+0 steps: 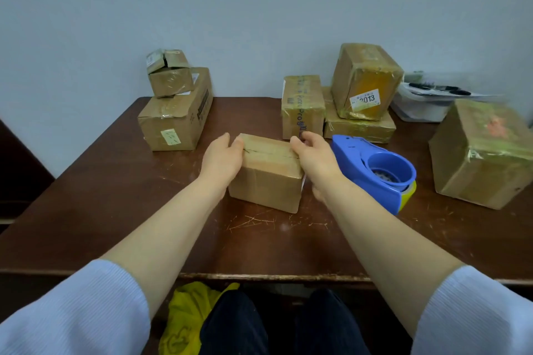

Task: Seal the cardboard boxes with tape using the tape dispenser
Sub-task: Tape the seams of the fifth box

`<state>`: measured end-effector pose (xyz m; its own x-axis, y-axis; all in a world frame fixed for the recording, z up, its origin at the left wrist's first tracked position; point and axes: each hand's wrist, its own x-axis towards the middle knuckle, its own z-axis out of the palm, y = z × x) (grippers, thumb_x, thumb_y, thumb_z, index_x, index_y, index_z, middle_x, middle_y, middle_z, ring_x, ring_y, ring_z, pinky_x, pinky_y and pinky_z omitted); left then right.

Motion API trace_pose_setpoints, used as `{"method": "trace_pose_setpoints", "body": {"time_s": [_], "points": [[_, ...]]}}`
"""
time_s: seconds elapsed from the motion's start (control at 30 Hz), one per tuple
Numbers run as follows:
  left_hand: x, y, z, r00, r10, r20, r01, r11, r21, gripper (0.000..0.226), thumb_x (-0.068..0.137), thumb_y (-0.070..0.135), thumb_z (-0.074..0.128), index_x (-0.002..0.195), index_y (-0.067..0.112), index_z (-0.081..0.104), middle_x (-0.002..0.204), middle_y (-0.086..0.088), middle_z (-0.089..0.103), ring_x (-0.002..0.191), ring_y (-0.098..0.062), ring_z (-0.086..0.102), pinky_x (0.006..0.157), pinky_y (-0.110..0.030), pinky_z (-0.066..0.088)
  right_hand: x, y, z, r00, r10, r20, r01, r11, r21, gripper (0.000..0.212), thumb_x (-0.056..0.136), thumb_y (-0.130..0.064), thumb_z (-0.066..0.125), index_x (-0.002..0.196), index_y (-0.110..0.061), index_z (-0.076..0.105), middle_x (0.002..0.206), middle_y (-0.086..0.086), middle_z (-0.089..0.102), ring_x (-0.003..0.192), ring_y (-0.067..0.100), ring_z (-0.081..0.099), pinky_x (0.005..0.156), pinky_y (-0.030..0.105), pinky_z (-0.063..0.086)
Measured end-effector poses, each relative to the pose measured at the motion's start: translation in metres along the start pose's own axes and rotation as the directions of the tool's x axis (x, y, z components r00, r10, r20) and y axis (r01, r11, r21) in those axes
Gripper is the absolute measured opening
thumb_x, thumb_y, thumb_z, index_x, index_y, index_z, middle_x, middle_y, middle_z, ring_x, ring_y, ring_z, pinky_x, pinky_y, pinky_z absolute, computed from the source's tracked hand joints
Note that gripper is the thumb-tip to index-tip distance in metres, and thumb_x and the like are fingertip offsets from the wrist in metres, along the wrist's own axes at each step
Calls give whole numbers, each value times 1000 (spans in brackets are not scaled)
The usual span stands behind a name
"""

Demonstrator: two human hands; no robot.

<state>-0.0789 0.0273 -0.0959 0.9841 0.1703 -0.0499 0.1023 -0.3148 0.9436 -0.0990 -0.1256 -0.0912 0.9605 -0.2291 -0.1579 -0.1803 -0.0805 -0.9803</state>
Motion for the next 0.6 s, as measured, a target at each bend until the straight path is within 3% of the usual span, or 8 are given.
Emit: {"method": "trace_pose_setpoints", "body": {"time_s": [0.03, 0.1, 0.17, 0.23, 0.33, 0.47, 0.6], "points": [[2, 0, 1, 1000, 8, 1, -8, 1000, 11, 46, 100, 36, 41, 140, 13, 43, 146, -1, 41, 136, -22, 34, 112, -36, 28, -1, -1, 4, 999, 33, 4, -33, 998, -54, 55, 99, -33, 43, 148, -15, 26, 148, 3, 37, 131, 22, 40, 107, 37, 36], [1, -1, 3, 1000, 15, 9, -15, 1000, 18, 29, 100, 37, 43, 106, 16, 62, 109, 4, 58, 111, -22, 48, 92, -33, 38, -3, 0, 11, 998, 58, 15, -57, 997, -45, 54, 101, -33, 36, 150, -17, 20, 148, 2, 35, 124, 20, 41, 93, 30, 39], [-1, -3, 7, 999, 39, -31, -38, 999, 31, 28, 99, 34, 46, 82, 18, 62, 89, -1, 61, 90, -22, 52, 78, -34, 41, -5, 5, 14, 1000, -7, -7, 7, 999, -33, 44, 102, -26, 38, 144, -17, 33, 140, 2, 43, 111, 14, 46, 84, 26, 41], [-1, -6, 9, 995, 32, -94, -29, 999, 31, 28, 97, 32, 49, 74, 25, 63, 92, -4, 67, 91, -24, 59, 83, -39, 47, -6, 9, 12, 999, -33, -13, 33, 998, 56, 35, 100, -20, 43, 135, -18, 45, 132, 4, 50, 110, 16, 53, 89, 30, 49], [-1, -7, 8, 996, -16, -86, 13, 999, -38, 22, 96, 31, 51, 82, 25, 67, 94, 1, 67, 96, -22, 60, 94, -42, 47, -6, 15, 8, 998, -37, 45, 30, 987, 158, 33, 99, -18, 45, 131, -20, 48, 126, 3, 53, 110, 19, 57, 95, 37, 51], [-5, -7, 5, 996, -73, -56, 66, 990, -128, 33, 100, 36, 42, 79, 19, 61, 88, 3, 60, 93, -18, 53, 87, -34, 39, -5, 17, 9, 998, -39, 46, 33, 992, 124, 41, 99, -27, 42, 139, -25, 40, 134, -4, 48, 122, 17, 48, 107, 41, 40], [-3, -4, 3, 990, -133, -55, 130, 989, -66, 31, 99, 39, 41, 88, 19, 62, 94, 3, 59, 109, -25, 51, 109, -48, 28, -4, 11, 4, 995, -47, 85, 41, 997, 66, 35, 99, -22, 44, 134, -19, 49, 134, 0, 52, 120, 17, 51, 106, 37, 41]]}}
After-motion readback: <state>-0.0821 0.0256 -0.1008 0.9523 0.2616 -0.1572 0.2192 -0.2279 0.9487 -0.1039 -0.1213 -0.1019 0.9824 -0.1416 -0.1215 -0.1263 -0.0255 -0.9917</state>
